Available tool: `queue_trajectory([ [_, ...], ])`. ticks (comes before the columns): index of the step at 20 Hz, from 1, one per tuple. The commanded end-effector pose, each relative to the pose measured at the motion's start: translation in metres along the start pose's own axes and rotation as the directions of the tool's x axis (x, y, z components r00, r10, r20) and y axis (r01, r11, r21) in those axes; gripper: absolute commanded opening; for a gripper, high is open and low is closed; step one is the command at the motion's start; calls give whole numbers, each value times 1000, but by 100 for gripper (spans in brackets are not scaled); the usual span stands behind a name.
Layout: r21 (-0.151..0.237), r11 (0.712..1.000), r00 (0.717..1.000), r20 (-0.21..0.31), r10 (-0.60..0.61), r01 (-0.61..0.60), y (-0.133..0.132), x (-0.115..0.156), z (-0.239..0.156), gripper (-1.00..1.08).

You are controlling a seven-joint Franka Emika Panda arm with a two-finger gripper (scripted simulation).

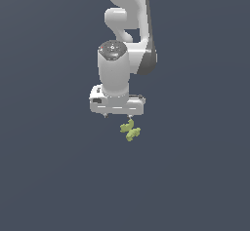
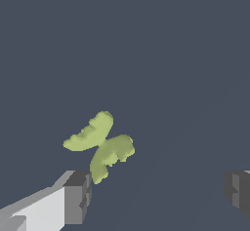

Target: Pick up the object and move it to a goal position.

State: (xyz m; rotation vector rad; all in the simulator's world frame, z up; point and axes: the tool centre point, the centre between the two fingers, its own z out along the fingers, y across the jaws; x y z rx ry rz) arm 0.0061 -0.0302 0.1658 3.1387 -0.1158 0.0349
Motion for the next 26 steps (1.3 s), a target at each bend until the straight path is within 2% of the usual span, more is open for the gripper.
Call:
queue_trajectory([
  [1,0,1000,1000,0,0,0,0,0,0,100],
  [11,15,999,998,54,-36,35,-28,-16,11,100],
  [18,14,998,997,50,-62,61,-28,-15,13,100],
  [26,13,983,982,44,-185,185,-34,-13,26,100],
])
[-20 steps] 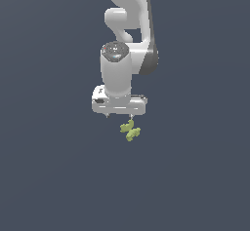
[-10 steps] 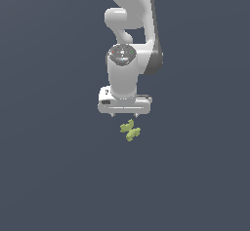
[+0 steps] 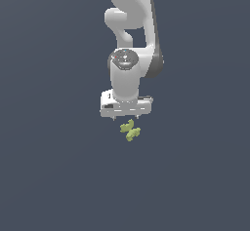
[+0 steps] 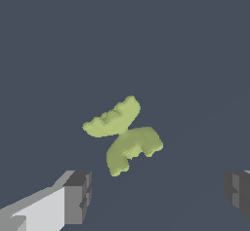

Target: Pick up the object and move it to a goal position.

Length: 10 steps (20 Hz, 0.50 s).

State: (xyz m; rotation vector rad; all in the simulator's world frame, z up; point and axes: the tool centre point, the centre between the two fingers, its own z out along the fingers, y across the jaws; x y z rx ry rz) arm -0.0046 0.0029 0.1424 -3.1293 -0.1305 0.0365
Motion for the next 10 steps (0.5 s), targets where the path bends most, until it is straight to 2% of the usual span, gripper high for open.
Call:
queue_trajectory([
  [1,-3,999,999,-1,-52,52,-2,1,5,100],
  [5,-7,988,988,-5,-157,157,-7,4,16,100],
  [10,-13,954,954,-9,-301,301,-14,7,32,100],
])
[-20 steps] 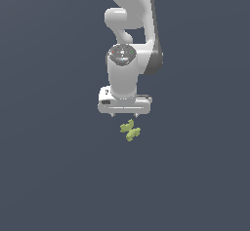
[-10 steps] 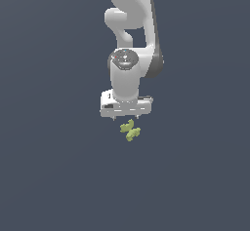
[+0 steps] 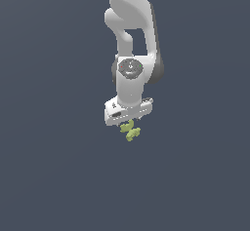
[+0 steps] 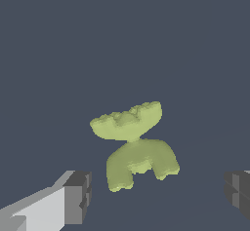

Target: Pick up the object and move it to a goal position.

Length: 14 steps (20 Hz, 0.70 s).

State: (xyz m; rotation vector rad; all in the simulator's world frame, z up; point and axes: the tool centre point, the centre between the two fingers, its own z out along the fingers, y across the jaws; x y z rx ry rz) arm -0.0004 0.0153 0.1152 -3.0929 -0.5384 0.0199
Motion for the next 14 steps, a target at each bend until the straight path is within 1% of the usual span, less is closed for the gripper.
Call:
queue_trajectory([
  [1,-2,998,998,-3,-70,70,-3,2,7,100],
  [7,-5,983,983,-8,-186,186,-9,6,19,100],
  [14,-7,969,969,-11,-247,247,-12,8,25,100],
])
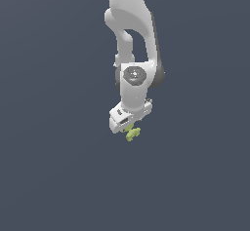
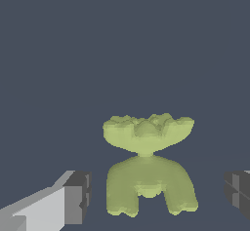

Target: Pick up the object and move it to a goal position.

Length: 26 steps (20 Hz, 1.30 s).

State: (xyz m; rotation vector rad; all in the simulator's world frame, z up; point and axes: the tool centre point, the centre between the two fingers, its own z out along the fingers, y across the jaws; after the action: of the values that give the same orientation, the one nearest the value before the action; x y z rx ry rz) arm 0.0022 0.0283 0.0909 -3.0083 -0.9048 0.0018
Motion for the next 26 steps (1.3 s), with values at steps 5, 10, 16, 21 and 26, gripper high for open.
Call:
queue_trajectory([
  [5,0,1000,1000,0,-8,8,0,0,2,100],
  [10,0,1000,1000,-1,-10,10,-1,0,19,100],
  [16,0,1000,1000,-1,-13,13,-1,0,47,100],
  [21,0,1000,1000,-1,-13,13,0,0,51,-100],
  [26,0,1000,1000,-1,-13,13,0,0,51,-100],
])
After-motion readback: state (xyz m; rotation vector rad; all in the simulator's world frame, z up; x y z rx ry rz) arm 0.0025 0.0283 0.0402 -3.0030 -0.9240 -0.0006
